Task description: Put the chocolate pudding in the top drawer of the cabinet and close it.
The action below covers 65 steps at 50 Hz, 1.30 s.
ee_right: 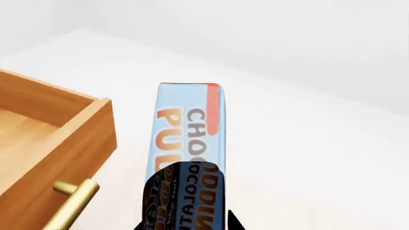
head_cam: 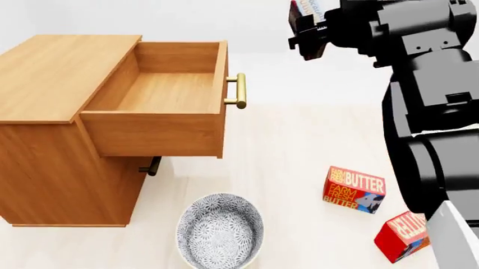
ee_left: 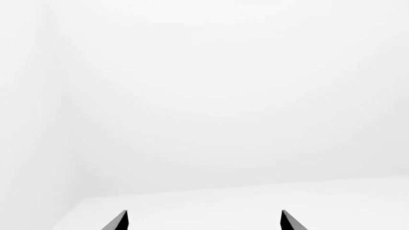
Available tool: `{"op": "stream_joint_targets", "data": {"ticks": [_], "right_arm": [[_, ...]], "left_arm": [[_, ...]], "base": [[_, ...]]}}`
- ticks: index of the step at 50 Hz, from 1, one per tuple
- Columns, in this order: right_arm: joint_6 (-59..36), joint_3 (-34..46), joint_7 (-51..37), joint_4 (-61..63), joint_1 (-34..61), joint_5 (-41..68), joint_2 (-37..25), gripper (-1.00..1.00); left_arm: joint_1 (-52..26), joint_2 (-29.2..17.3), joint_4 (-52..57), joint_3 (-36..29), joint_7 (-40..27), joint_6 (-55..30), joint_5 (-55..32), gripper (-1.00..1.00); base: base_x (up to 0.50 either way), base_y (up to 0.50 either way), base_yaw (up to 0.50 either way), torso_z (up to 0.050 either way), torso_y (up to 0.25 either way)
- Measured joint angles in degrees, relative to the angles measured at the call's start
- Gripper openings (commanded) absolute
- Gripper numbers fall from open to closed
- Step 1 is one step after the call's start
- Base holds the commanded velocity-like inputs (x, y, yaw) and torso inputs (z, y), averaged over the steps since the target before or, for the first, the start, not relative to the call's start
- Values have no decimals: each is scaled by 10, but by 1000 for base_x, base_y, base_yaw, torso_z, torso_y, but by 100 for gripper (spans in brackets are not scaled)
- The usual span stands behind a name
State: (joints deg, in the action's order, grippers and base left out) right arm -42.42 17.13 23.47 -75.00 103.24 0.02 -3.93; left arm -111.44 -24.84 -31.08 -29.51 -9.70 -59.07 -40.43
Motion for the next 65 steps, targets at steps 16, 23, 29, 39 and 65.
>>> {"op": "stream_joint_targets", "data": {"ticks": [16, 23, 29, 39, 65], "right_arm": [[-3, 34, 8, 6, 59, 60, 26, -100], [0, 146, -21, 22, 70, 213, 32, -100], [14, 278, -56, 42, 77, 386, 35, -100], [61, 509, -104, 82, 87, 668, 38, -100], [121, 718, -172, 183, 66, 934, 39, -100]], "left_arm": [[2, -1, 3, -1, -3, 4, 3, 100], [3, -1, 5, -2, -4, 7, 4, 100], [6, -13, 19, 0, -2, 1, -1, 100], [15, -83, 78, 13, 17, -36, -26, 100], [32, -147, 124, 22, 30, -57, -42, 100]], "base": [[0, 0, 0, 0, 18], [0, 0, 0, 0, 0], [0, 0, 0, 0, 0], [0, 0, 0, 0, 0], [0, 0, 0, 0, 0]]}}
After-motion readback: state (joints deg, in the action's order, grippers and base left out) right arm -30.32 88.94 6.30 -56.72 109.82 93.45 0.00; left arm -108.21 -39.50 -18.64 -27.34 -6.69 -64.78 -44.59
